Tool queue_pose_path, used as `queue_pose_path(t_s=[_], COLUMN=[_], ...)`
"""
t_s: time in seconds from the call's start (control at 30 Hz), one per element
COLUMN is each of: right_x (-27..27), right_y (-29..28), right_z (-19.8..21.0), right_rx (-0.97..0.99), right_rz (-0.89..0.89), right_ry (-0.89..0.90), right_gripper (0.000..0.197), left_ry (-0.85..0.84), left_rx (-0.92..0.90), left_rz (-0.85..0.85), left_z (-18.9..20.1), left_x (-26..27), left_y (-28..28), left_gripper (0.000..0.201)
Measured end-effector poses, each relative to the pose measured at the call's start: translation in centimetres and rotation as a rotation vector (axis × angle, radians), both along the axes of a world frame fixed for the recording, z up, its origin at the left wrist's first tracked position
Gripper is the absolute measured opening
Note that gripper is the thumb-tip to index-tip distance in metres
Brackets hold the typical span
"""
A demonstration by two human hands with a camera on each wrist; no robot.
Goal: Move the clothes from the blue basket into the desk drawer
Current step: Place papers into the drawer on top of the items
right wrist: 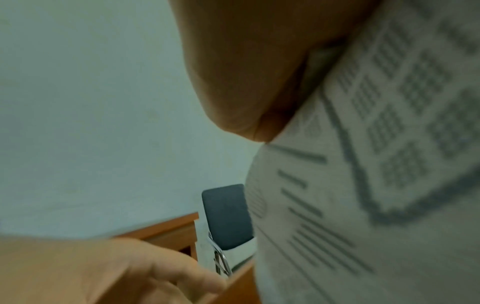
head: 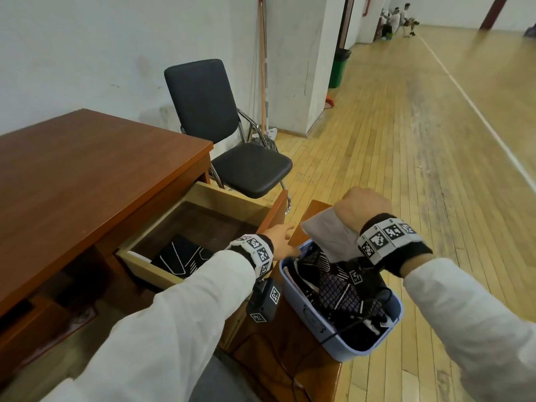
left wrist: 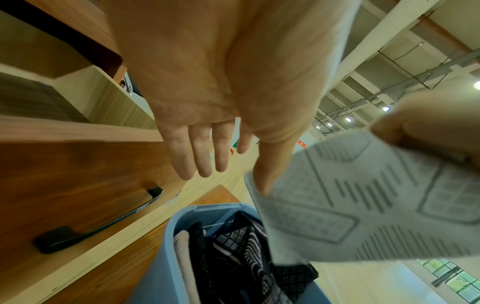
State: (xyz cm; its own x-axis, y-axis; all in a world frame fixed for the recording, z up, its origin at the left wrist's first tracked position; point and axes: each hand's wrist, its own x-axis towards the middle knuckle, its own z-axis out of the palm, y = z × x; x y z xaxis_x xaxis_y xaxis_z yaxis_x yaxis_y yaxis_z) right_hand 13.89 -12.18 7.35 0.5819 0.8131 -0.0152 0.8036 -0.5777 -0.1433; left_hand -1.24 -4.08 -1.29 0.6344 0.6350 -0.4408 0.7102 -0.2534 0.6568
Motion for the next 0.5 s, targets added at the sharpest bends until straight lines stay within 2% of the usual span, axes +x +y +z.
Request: queue_pose_path(t_s=[0.07, 0.13, 0.27, 0.37, 0.43, 0.5], right_x=[-0.2, -0.7, -1.4, -1.7, -1.8, -2.0], right_y=[0.3, 0.6, 1.8, 2.5, 2.9, 3.5], right_z=[0.7, 1.2, 1.6, 1.9, 1.7, 1.2], right_rx=[0.105, 0.202, 0.343, 0.347, 0.336, 0.263], right_rz=[0.031, 0.073, 0.113, 0.08, 0.059, 0.062], right_ry=[0.04, 0.125, 0.382, 0.489, 0.541, 0.612], right_gripper=[0.024, 0.026, 0.034, 0.036, 0.038, 0.034], left_ry=[-0.013, -0.1, -0.405, -0.558, -0.635, -0.641], left_rx=[0.045, 0.04, -0.288, -0.352, -0.388, -0.349], left_rz=[0.02, 0.102, 0.401, 0.473, 0.533, 0.568], left_z=[0.3, 0.9, 1.5, 2.0, 2.5, 3.0], left_x=[0.0, -0.3, -2.0, -3.5, -4.5, -5.4], left_y=[0.0, -0.1, 1.1, 2.6, 3.7, 4.9], left_gripper=[0.08, 0.072, 0.033, 0.013, 0.025, 0.038])
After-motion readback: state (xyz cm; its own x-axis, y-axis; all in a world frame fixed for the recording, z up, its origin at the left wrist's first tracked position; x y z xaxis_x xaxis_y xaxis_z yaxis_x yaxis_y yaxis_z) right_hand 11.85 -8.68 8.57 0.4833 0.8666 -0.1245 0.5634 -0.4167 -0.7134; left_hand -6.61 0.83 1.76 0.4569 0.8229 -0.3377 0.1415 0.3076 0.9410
